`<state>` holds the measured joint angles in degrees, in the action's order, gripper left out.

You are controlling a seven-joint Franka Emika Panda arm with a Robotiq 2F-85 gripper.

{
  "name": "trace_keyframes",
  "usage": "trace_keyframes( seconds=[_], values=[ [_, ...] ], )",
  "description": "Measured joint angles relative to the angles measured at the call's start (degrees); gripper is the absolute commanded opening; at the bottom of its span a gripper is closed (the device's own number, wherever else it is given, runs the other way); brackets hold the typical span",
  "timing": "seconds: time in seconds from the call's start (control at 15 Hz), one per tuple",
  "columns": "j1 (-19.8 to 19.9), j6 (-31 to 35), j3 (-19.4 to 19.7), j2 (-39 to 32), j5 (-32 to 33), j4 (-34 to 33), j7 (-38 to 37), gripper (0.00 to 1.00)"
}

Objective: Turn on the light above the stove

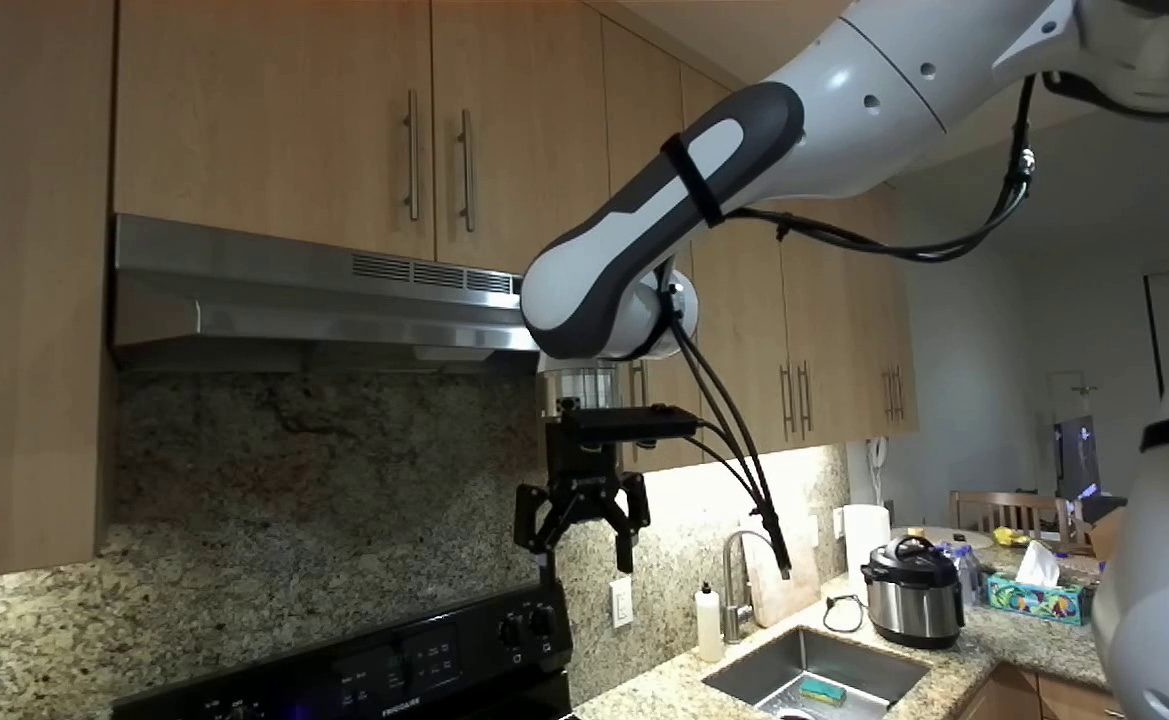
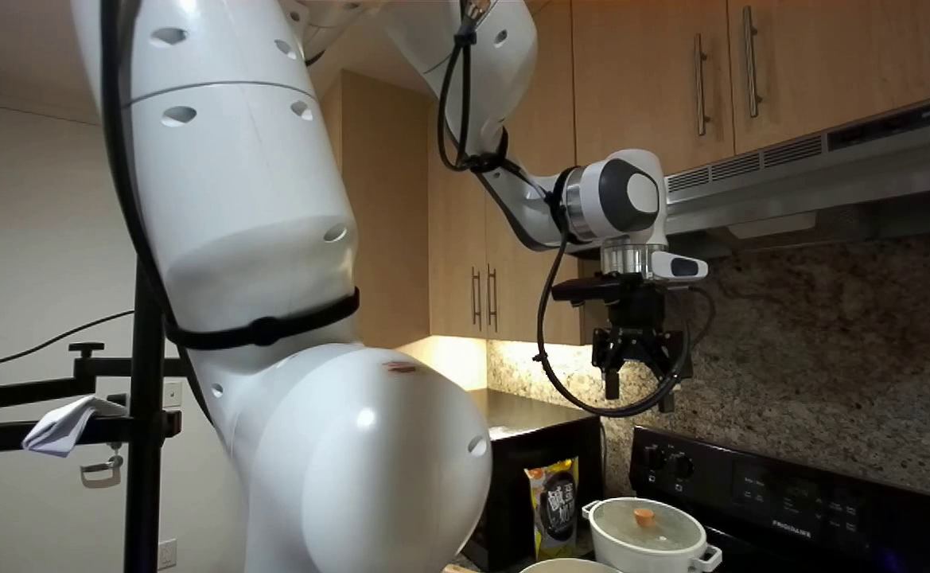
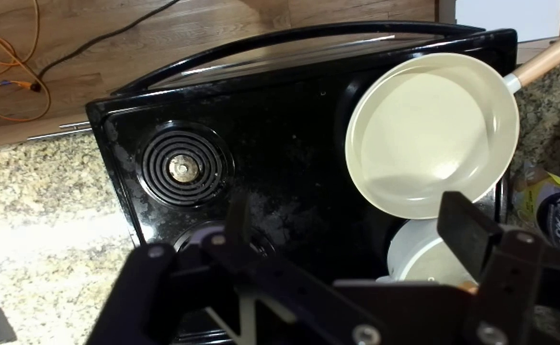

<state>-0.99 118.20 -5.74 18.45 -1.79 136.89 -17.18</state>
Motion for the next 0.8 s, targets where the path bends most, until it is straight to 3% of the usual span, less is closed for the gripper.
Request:
trace_keyframes(
  seconds=[0.47,0.8],
  values=[
    [0.00,-2.53,-0.71,-2.53,0.08,-7.65,-1.72,1.00],
    [0.00,-3.28,-1.95,-3.57,2.53,-12.21,-7.84,1.00]
  ],
)
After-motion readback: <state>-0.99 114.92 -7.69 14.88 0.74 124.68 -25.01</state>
